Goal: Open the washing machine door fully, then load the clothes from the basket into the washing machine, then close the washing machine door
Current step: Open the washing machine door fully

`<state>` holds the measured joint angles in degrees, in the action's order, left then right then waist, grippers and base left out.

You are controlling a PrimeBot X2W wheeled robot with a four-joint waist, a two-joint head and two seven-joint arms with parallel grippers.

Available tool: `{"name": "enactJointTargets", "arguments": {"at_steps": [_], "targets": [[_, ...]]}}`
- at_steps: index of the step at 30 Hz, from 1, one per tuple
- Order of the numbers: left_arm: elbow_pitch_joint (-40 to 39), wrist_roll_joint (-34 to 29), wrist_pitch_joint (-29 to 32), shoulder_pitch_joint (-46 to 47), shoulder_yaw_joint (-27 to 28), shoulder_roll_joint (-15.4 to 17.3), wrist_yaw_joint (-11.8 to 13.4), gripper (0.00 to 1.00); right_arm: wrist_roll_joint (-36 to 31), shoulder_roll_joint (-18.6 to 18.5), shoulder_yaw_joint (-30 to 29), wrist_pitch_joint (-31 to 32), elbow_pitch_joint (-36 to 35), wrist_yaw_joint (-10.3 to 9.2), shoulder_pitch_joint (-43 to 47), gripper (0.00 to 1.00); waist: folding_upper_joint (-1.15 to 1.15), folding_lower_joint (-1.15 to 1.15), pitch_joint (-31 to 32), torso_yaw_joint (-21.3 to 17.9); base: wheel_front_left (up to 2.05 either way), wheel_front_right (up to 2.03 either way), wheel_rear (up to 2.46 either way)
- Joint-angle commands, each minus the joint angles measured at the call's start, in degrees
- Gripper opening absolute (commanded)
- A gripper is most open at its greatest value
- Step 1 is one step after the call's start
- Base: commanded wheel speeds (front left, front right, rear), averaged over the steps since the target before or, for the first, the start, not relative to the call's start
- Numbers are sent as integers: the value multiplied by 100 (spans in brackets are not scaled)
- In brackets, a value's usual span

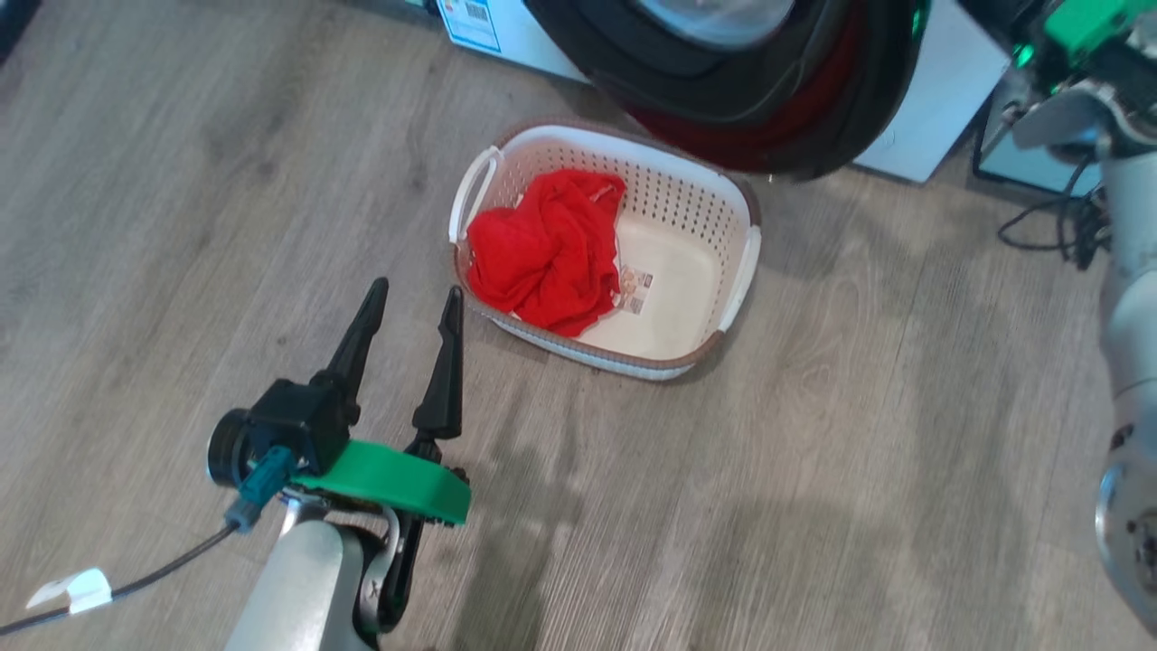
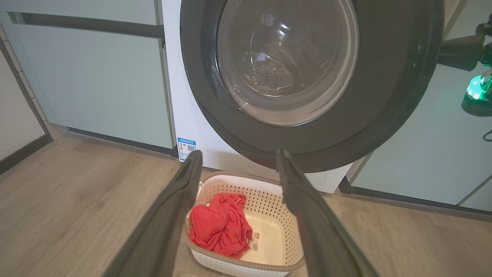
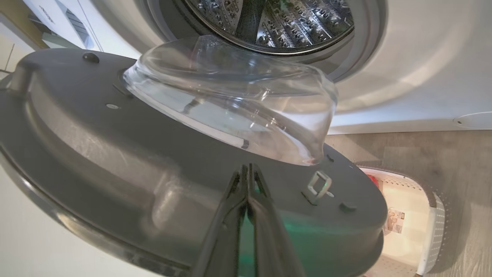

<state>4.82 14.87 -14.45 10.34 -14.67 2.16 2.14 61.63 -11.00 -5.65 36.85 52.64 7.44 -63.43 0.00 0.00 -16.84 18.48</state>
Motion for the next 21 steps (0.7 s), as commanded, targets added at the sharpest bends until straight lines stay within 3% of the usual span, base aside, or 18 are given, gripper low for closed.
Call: {"name": "enactJointTargets", "arguments": {"at_steps": [1,21], "targets": [[-149,-52,-55,1,227,72,-7,100,124,171,125,76,-280,5,11,0,0,0,147,69,0,0,0],[-77,-208,-55,-423,284,72,-59,100,847,549,731,420,-685,5,1285,0,0,0,842,594,0,0,0]]}}
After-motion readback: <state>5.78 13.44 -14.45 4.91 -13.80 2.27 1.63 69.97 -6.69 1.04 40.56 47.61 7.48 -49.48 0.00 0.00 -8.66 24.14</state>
